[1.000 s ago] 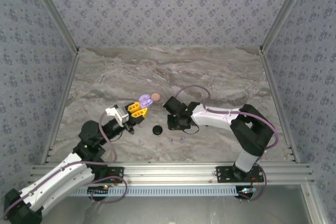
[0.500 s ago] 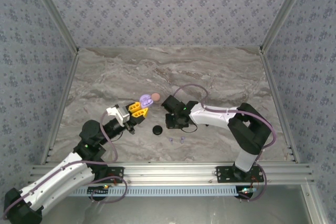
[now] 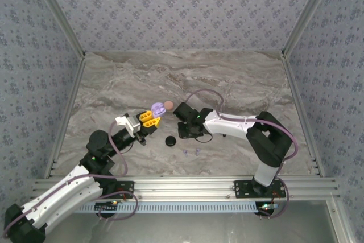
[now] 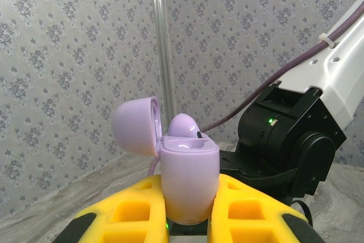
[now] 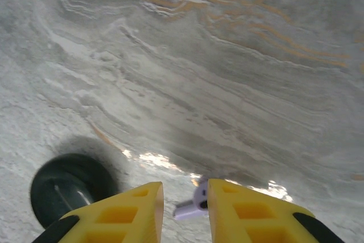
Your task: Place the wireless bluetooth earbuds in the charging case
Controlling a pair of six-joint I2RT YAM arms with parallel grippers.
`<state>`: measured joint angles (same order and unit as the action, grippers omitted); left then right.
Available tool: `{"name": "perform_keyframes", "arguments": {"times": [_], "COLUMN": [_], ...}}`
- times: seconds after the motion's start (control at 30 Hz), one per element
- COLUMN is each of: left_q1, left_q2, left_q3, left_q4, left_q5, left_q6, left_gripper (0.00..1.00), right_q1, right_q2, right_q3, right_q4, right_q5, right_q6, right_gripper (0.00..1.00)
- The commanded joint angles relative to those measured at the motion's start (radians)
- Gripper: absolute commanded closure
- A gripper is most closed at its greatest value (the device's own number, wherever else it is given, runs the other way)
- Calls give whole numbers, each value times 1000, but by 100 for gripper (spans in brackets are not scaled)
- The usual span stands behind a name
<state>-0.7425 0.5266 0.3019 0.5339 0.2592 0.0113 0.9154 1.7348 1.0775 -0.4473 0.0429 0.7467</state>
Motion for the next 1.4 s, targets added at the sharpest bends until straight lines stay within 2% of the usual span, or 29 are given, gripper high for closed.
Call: {"name": "perform_keyframes", "arguments": {"times": [0.0, 0.57, 0.97, 1.17, 1.37], "left_q1": [-6, -6, -6, -6, -5], "left_q2": [0, -3, 0, 6, 49], "left_q3": [0, 0, 0, -5, -27], "left_q4": [32, 30, 25, 14, 28], "left_q5": [-16, -16, -17, -14, -13], "left_q6": [13, 10, 7, -9, -44], "left_gripper": [100, 100, 100, 100, 100], "right_q1": [3, 20, 22, 25, 22], "right_q2": [-34, 59, 75, 9, -168], "right_q3": [13, 12, 7, 9, 9], "right_q4": [-93, -27, -3, -52, -131], "right_q5": [57, 31, 34, 112, 230], "right_q6": [-1, 17, -4, -70, -182], "right_gripper": [69, 70, 80, 81, 81]}}
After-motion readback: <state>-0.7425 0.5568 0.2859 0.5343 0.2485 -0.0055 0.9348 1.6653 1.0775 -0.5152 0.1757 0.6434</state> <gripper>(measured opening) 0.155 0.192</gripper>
